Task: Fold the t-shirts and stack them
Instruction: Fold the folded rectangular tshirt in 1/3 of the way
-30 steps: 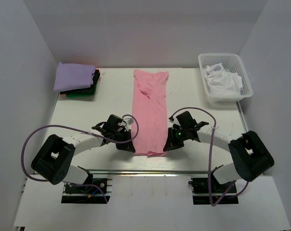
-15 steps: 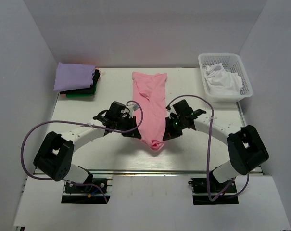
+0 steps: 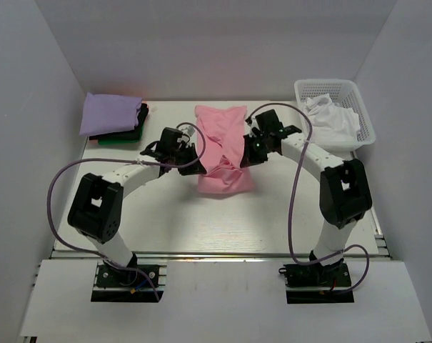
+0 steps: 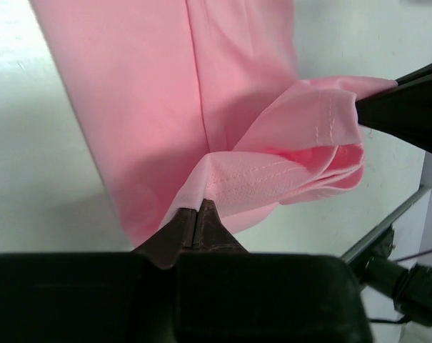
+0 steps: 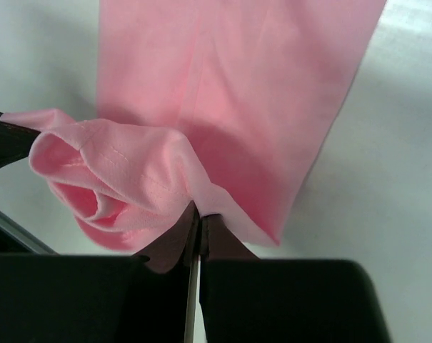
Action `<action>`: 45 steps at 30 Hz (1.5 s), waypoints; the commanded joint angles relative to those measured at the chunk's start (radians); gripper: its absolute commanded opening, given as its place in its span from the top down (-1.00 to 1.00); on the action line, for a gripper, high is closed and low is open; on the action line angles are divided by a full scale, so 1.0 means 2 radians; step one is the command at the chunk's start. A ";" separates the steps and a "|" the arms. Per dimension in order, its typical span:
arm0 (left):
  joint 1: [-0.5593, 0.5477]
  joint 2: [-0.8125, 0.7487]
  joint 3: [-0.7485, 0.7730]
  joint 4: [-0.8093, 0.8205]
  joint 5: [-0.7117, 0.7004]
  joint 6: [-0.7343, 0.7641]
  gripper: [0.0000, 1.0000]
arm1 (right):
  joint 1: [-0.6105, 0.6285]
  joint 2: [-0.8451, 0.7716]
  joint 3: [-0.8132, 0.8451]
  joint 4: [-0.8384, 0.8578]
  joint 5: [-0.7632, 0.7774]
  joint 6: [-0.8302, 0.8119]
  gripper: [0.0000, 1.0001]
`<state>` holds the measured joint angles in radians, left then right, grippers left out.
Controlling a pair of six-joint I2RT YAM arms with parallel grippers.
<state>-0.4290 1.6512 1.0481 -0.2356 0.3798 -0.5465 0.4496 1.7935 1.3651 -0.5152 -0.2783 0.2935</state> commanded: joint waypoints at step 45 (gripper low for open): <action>0.079 0.100 0.146 0.076 0.033 0.040 -0.99 | -0.080 0.087 0.089 0.169 -0.217 -0.054 -0.81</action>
<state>-0.2531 1.9446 1.4010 -0.0937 0.3893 -0.4961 0.2783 1.9743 1.5936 -0.2276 -0.6270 0.1997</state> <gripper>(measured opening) 0.993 0.904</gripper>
